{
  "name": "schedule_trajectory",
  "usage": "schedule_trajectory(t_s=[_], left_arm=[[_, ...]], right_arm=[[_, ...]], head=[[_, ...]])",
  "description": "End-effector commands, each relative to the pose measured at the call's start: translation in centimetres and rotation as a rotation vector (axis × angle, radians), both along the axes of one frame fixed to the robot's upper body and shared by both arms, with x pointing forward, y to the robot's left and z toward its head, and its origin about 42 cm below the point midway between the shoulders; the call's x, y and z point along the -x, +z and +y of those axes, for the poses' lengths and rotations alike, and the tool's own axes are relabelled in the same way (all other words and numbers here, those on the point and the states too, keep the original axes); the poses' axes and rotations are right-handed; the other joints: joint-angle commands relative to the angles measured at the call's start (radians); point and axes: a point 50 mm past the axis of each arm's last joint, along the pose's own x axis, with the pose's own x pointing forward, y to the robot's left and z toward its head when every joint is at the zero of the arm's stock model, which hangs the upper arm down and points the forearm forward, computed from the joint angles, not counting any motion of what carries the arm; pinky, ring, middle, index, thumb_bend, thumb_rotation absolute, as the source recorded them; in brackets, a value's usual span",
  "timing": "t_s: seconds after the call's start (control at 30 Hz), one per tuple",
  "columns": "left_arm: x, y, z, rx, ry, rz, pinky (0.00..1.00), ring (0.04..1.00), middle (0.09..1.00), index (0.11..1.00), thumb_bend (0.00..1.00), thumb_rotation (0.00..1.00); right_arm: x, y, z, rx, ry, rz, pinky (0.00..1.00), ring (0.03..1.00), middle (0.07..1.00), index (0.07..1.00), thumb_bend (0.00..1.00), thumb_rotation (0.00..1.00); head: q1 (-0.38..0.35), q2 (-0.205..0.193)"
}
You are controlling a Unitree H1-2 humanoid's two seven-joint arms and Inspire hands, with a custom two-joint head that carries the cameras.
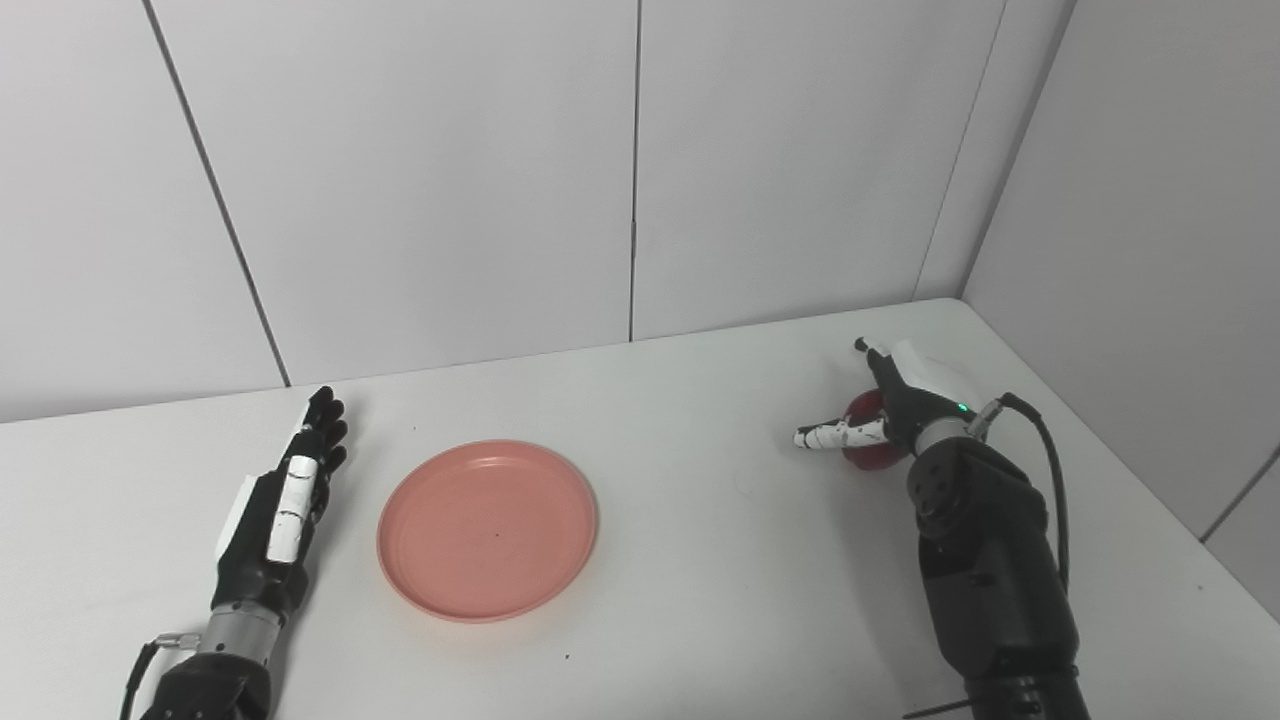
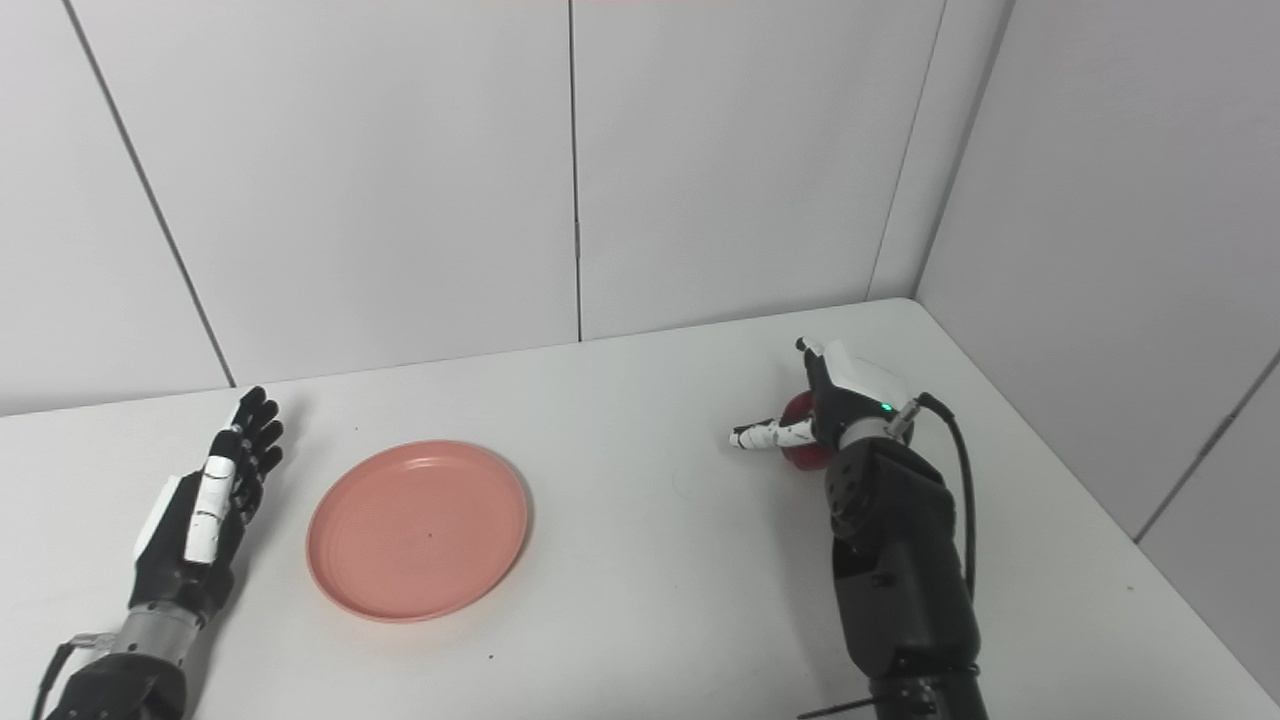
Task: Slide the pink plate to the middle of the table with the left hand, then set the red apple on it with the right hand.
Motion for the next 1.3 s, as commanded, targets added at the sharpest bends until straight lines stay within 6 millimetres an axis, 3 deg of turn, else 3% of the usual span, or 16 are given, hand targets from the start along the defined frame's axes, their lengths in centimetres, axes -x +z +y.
schedule_trajectory(t_s=[0.0, 0.03, 0.1, 0.17, 0.2, 0.33, 0.37, 0.43, 0.47, 0.53, 0.57, 0.63, 0.73, 0.87, 1.27], left_arm=[[-0.78, 2.12, 0.0, 0.001, -0.01, -0.071, 1.0, 1.0, 1.0, 1.0, 0.68, 1.0], [-0.76, 2.09, 0.02, 0.004, -0.01, -0.068, 1.0, 1.0, 1.0, 1.0, 0.68, 1.0], [-0.73, 2.04, 0.05, 0.014, -0.011, -0.063, 1.0, 1.0, 1.0, 1.0, 0.67, 1.0], [-0.74, 1.99, 0.07, 0.019, -0.011, -0.063, 1.0, 1.0, 1.0, 1.0, 0.66, 1.0], [-0.74, 1.98, 0.09, 0.019, -0.013, -0.065, 1.0, 1.0, 1.0, 1.0, 0.66, 1.0], [-0.75, 1.9, 0.11, 0.012, -0.017, -0.065, 1.0, 1.0, 1.0, 1.0, 0.67, 1.0], [-0.76, 1.88, 0.11, 0.012, -0.017, -0.064, 1.0, 1.0, 1.0, 1.0, 0.67, 1.0], [-0.76, 1.82, 0.08, 0.015, -0.017, -0.064, 1.0, 1.0, 1.0, 1.0, 0.66, 1.0], [-0.77, 1.8, 0.05, 0.017, -0.017, -0.064, 1.0, 1.0, 1.0, 1.0, 0.66, 1.0], [-0.79, 1.8, 0.0, 0.019, -0.018, -0.064, 1.0, 1.0, 1.0, 1.0, 0.66, 1.0], [-0.81, 1.84, -0.02, 0.019, -0.018, -0.063, 1.0, 1.0, 1.0, 1.0, 0.67, 1.0], [-0.81, 1.97, -0.06, 0.018, -0.015, -0.059, 1.0, 1.0, 1.0, 1.0, 0.67, 1.0], [-0.76, 2.12, -0.1, 0.018, -0.014, -0.058, 1.0, 1.0, 1.0, 1.0, 0.66, 1.0], [-0.79, 2.22, -0.11, 0.019, -0.016, -0.062, 1.0, 1.0, 1.0, 1.0, 0.67, 1.0], [-0.44, 2.36, -0.49, 0.015, -0.019, -0.067, 1.0, 1.0, 1.0, 1.0, 0.69, 1.0]], right_arm=[[-0.76, 2.65, -0.22, 0.029, -0.024, -0.085, 0.68, 0.819, 0.872, 0.909, 0.98, 0.31], [-0.73, 2.62, -0.22, 0.025, -0.033, -0.089, 0.6, 0.775, 0.846, 0.905, 0.95, 0.26], [-0.62, 2.51, -0.22, 0.007, -0.049, -0.095, 0.57, 0.769, 0.846, 0.894, 0.92, 0.19], [-0.56, 2.34, -0.35, -0.006, -0.062, -0.098, 0.38, 0.542, 0.66, 0.87, 0.89, 0.09], [-0.53, 2.29, -0.4, -0.014, -0.068, -0.102, 0.24, 0.355, 0.476, 0.868, 0.87, 0.03], [-0.47, 2.18, -0.52, -0.046, -0.09, -0.119, 0.13, 0.207, 0.319, 0.851, 0.82, 0.0], [-0.48, 2.17, -0.52, -0.046, -0.093, -0.12, 0.14, 0.215, 0.318, 0.829, 0.8, 0.0], [-0.55, 2.1, -0.54, -0.046, -0.102, -0.121, 0.14, 0.224, 0.43, 0.814, 0.63, 0.0], [-0.58, 2.09, -0.57, -0.045, -0.105, -0.123, 0.14, 0.225, 0.444, 0.812, 0.61, 0.0], [-0.53, 2.13, -0.6, -0.037, -0.105, -0.132, 0.24, 0.37, 0.518, 0.774, 0.54, 0.0], [-0.49, 2.16, -0.6, -0.033, -0.103, -0.138, 0.31, 0.429, 0.648, 0.752, 0.52, 0.0], [-0.44, 2.17, -0.61, -0.029, -0.101, -0.159, 0.37, 0.459, 0.701, 0.726, 0.51, 0.0], [-0.38, 2.13, -0.64, -0.029, -0.1, -0.193, 0.34, 0.427, 0.558, 0.656, 0.52, 0.0], [-0.45, 2.05, -0.62, -0.036, -0.101, -0.226, 0.31, 0.381, 0.48, 0.564, 0.51, 0.0], [-0.44, 2.37, 0.12, -0.056, -0.078, -0.339, 0.5, 0.471, 0.505, 0.469, 0.52, 0.0]], head=[[0.0, 0.0], [-0.002, 0.001], [-0.002, 0.002], [-0.002, 0.003], [-0.002, 0.004], [-0.002, 0.005], [-0.002, 0.005], [-0.001, 0.006], [-0.001, 0.006], [-0.001, 0.006], [0.0, 0.007], [0.001, 0.007], [0.001, 0.007], [0.002, 0.007], [0.047, 0.009]])
